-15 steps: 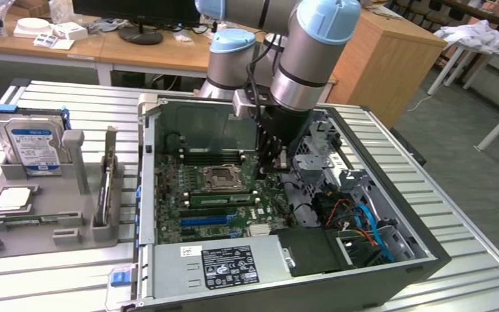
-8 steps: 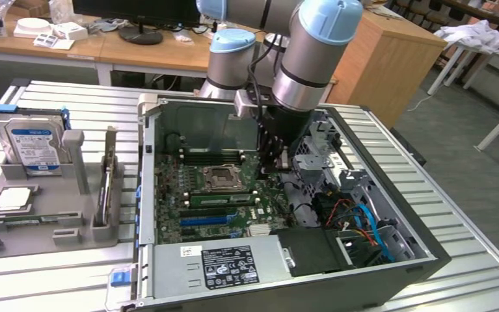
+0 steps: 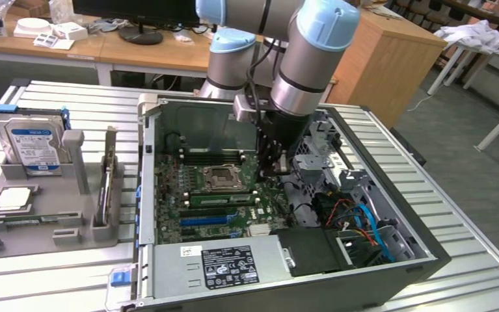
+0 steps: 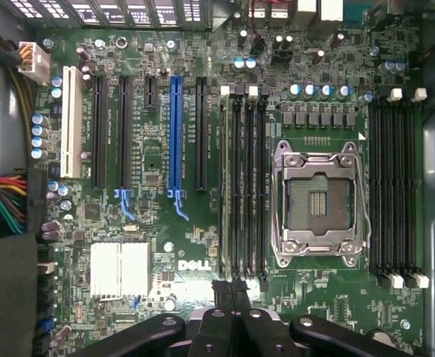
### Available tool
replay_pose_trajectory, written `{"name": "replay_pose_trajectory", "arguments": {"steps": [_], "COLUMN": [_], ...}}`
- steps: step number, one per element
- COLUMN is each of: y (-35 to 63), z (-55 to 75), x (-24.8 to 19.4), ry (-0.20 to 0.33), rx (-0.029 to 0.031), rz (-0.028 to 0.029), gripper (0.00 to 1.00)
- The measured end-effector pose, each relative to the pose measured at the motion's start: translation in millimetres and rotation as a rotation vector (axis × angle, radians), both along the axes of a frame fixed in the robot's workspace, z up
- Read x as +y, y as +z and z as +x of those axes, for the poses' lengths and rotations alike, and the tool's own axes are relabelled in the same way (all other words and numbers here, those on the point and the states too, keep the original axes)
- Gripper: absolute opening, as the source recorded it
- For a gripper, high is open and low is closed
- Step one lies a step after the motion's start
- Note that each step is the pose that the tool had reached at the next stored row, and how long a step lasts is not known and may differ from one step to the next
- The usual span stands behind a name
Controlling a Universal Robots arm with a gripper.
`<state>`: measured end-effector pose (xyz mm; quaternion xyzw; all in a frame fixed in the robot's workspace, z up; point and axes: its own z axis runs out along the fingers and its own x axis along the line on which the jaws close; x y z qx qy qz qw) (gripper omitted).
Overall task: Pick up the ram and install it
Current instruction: 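Press down the ram until it locks into place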
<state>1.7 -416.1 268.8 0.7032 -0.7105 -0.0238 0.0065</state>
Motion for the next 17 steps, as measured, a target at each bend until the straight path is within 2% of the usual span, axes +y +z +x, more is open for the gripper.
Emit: {"name": "replay_pose_trajectory", "arguments": {"steps": [13,17], "y": [-10.5,-11.0], "z": [0.0,0.0], "x": [0.0,0.0], "ry": [0.0,0.0], "rx": [0.0,0.0001], "rz": [0.0005,0.0003], "gripper": [0.11,0.11]}}
